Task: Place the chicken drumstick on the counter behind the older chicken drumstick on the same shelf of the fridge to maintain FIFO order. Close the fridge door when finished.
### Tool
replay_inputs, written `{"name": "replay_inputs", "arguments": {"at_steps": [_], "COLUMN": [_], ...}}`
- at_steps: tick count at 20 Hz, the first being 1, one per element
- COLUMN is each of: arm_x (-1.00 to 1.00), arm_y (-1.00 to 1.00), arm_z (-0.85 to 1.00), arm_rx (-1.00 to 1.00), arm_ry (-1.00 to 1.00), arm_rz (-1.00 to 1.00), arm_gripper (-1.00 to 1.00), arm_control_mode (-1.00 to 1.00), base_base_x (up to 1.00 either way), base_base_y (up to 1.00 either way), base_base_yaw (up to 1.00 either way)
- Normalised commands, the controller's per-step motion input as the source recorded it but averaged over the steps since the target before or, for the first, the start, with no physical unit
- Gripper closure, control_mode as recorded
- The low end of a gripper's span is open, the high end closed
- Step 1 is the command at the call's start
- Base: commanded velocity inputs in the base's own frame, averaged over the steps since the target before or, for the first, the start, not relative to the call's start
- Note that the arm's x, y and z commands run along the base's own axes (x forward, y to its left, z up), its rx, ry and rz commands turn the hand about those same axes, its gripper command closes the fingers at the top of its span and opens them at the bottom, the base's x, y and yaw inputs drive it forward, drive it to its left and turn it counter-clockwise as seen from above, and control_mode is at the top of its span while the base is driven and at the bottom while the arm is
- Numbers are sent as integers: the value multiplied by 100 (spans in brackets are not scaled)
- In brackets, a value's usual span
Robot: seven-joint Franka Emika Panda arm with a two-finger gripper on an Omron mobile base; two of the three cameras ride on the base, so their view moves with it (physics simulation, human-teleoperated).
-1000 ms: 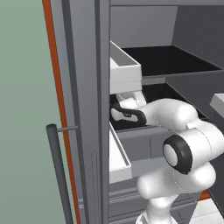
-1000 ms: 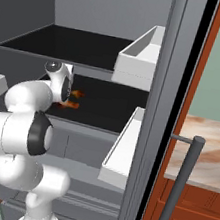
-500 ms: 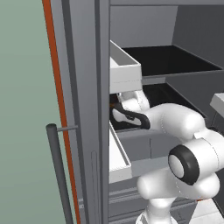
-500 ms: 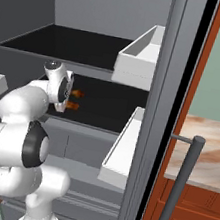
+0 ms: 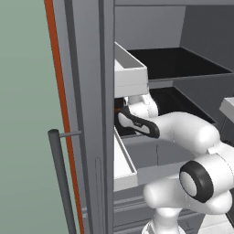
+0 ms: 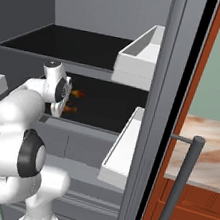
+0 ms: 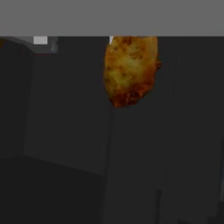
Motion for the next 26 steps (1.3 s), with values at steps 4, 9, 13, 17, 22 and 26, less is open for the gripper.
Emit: {"name": "replay_inputs", "arguments": {"at_steps": [4,9,13,17,22,26], "arm_x": [-46,-64,-20,6,37,24], "arm_y": [0,0,0,1,0,0], "arm_z": [98,21,-6,-69,-83,-57], "arm_rx": [-4,-2,0,-2,-2,-1], "arm_ry": [-15,-33,-26,-19,-19,-18], "arm_rz": [4,0,2,9,10,10], "arm_gripper": [-100,-100,-100,-100,-100,-100], "arm_control_mode": [-100,-100,-100,-100,-100,-100], "base_base_x": [0,0,0,0,0,0], "base_base_y": [0,0,0,0,0,0], "base_base_yaw": [0,0,0,0,0,0]}}
